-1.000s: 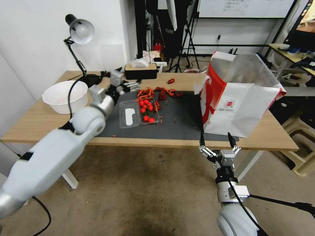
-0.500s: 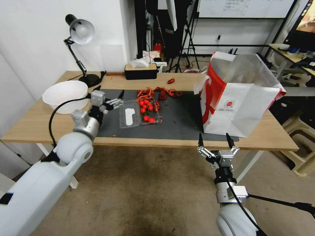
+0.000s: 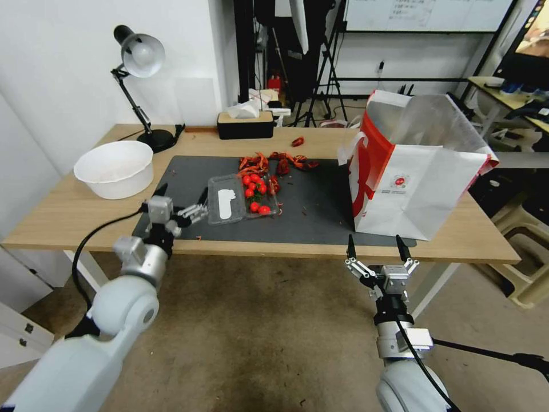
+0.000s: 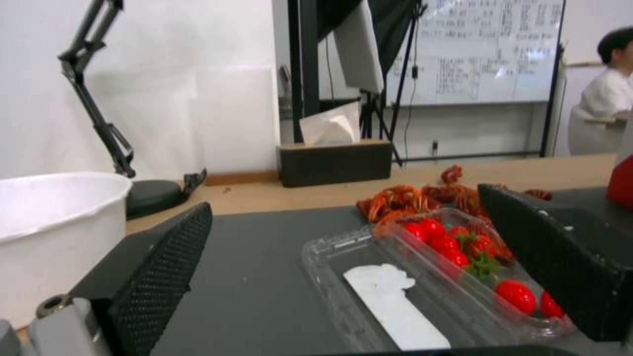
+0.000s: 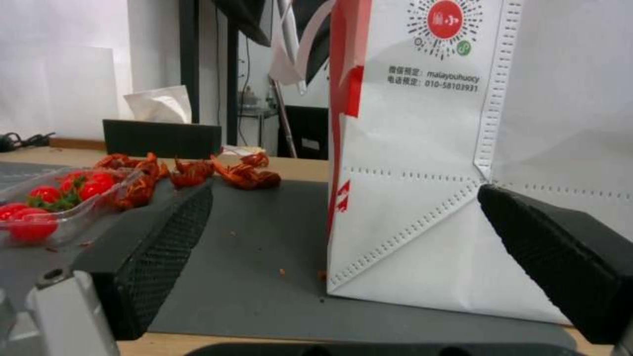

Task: Pick up the trash from the table and place it into the takeout bag.

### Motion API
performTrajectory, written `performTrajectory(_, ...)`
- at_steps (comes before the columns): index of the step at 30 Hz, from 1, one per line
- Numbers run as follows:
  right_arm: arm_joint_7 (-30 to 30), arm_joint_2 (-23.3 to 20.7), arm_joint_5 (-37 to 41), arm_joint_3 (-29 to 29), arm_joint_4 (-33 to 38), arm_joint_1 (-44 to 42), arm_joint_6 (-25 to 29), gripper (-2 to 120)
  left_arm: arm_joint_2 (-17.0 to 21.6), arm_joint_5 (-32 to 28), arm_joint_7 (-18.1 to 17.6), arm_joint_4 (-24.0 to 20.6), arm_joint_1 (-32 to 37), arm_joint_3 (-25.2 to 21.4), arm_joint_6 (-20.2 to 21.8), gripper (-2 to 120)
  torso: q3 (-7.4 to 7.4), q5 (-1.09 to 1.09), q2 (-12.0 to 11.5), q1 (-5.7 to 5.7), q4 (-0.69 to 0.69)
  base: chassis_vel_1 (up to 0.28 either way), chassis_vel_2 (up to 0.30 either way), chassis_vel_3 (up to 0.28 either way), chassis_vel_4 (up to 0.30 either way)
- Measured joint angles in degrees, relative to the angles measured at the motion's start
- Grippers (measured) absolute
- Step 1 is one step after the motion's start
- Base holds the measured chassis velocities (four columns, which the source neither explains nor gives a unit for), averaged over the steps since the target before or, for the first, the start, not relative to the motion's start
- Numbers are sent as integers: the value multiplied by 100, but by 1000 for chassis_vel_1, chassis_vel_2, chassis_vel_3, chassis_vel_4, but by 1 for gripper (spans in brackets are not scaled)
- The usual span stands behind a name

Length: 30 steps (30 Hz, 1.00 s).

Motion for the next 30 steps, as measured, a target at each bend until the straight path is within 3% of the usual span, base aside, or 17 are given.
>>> performTrajectory(7, -8, 0, -3, -11, 1, 10, 1, 100, -288, 207, 473, 107, 401, -319, -515, 100, 0, 0, 0, 0, 0, 0, 0, 0, 0)
performTrajectory(15, -20, 0, -3, -18, 2, 11, 2, 100, -484, 310, 718, 166, 627, -535, -791, 100, 0, 0, 0, -1, 1, 0, 0, 0, 0)
performTrajectory(30, -40, 74, 100, -35, -140, -39, 63, 100, -932, 727, 876, 188, 1194, -631, -1095, 100, 0, 0, -1, 0, 0, 0, 0, 0, 0)
